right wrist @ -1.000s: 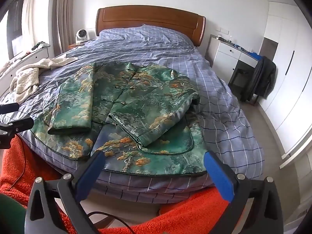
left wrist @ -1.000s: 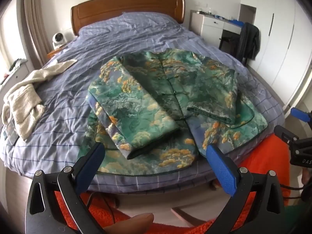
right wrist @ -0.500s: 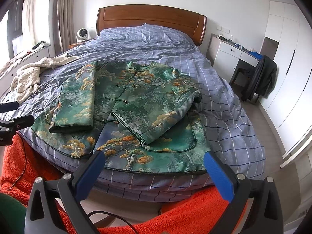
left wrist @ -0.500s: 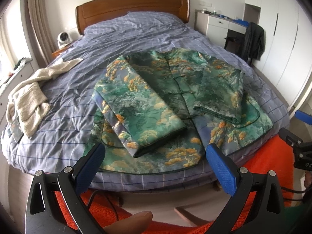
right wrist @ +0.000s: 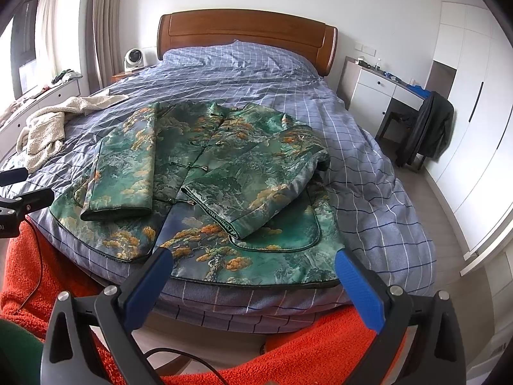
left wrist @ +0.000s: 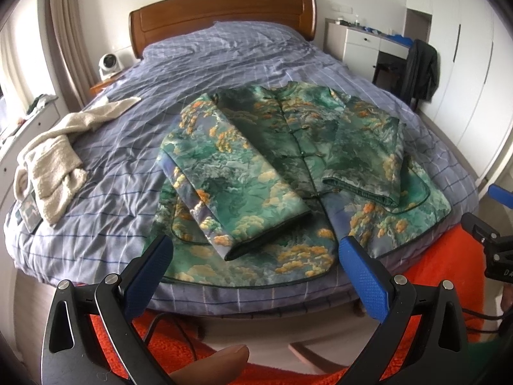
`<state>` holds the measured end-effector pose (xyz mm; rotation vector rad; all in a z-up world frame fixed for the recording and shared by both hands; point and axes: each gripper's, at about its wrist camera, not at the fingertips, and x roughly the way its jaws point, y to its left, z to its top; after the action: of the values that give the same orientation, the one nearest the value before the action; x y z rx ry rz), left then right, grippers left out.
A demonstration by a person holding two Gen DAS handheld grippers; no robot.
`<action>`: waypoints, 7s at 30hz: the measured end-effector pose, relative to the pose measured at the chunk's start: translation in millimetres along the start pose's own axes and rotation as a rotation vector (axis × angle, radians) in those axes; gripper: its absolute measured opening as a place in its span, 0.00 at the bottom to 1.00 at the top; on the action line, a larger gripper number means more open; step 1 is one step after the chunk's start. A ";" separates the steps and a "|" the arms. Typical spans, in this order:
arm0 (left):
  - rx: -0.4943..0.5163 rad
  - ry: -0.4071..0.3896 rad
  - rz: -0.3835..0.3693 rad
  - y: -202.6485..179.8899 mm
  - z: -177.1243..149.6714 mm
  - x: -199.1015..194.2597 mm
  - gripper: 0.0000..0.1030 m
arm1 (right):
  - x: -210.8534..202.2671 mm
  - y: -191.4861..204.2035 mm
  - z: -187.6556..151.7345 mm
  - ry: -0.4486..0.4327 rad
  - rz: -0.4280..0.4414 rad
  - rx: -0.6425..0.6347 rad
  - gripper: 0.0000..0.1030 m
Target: Fold large clothes
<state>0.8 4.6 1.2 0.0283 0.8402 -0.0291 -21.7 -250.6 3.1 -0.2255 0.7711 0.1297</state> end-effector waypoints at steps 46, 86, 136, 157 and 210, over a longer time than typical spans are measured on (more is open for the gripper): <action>-0.006 -0.024 0.047 -5.7 6.8 16.3 1.00 | 8.8 -0.4 7.1 -0.026 0.003 0.018 1.00; -0.101 -0.004 0.091 33.5 -0.4 25.0 1.00 | 86.4 -82.5 100.2 -0.198 0.071 -0.078 0.12; 0.334 0.078 -0.271 50.8 47.9 137.9 0.10 | 46.9 -133.8 12.8 -0.097 0.001 0.314 0.55; -0.586 -0.154 0.360 391.6 39.5 54.4 0.55 | 46.7 -95.4 26.6 -0.101 0.058 0.239 0.57; -0.213 -0.059 -0.002 75.7 30.6 96.5 0.99 | 71.4 -148.7 30.8 -0.040 -0.259 0.188 0.78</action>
<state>90.8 77.7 -49.2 -0.1735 0.7805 0.0573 79.3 -384.5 -2.8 -0.1418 0.7033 -0.1827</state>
